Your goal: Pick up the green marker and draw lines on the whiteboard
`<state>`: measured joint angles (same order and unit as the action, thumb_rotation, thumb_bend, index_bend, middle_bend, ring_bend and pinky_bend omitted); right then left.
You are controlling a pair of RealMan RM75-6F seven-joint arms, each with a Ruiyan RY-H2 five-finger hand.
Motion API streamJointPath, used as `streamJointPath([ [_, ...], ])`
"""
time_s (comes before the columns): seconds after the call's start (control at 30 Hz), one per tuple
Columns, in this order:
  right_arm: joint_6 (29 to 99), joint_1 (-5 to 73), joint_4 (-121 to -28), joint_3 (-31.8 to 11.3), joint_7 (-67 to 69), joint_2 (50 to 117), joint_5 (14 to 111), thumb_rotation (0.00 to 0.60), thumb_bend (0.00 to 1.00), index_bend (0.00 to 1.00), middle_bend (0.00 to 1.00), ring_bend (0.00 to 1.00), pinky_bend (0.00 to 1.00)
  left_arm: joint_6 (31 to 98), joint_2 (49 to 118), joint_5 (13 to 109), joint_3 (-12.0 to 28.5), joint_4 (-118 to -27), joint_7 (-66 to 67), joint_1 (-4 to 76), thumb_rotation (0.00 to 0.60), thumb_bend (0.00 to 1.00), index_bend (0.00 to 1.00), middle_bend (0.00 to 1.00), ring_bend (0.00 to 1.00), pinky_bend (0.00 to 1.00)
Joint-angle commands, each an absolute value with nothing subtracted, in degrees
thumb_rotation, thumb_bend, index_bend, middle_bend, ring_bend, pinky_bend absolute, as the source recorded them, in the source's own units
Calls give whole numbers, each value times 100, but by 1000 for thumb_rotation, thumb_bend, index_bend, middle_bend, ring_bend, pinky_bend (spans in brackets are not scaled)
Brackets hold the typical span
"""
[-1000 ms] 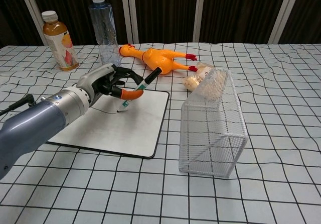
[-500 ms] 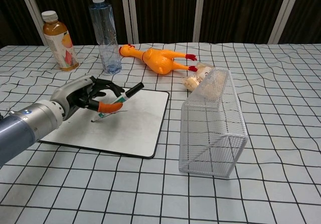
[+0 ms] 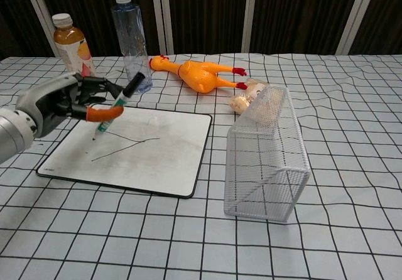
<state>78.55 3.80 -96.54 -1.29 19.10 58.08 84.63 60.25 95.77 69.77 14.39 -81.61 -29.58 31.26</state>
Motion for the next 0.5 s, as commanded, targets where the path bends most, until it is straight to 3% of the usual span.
streamJointPath([
  [0.03, 7860, 378, -9656, -132, 1913, 5808, 8462, 600, 268, 0, 0, 0, 0, 6280, 9286, 7140, 1845, -8590, -2972, 3211, 600, 555, 713, 212, 20, 33],
  [0.23, 7866, 371, -9648, -132, 1935, 5802, 8457, 600, 268, 0, 0, 0, 0, 6228, 9007, 7193, 2050, -8571, -2387, 3434, 600, 555, 712, 212, 20, 33],
  [0.5, 7855, 380, -9636, -138, 1929, 5810, 8453, 600, 268, 0, 0, 0, 0, 5990, 8675, 7581, 1615, -7774, -674, 3722, 600, 505, 699, 211, 13, 32],
])
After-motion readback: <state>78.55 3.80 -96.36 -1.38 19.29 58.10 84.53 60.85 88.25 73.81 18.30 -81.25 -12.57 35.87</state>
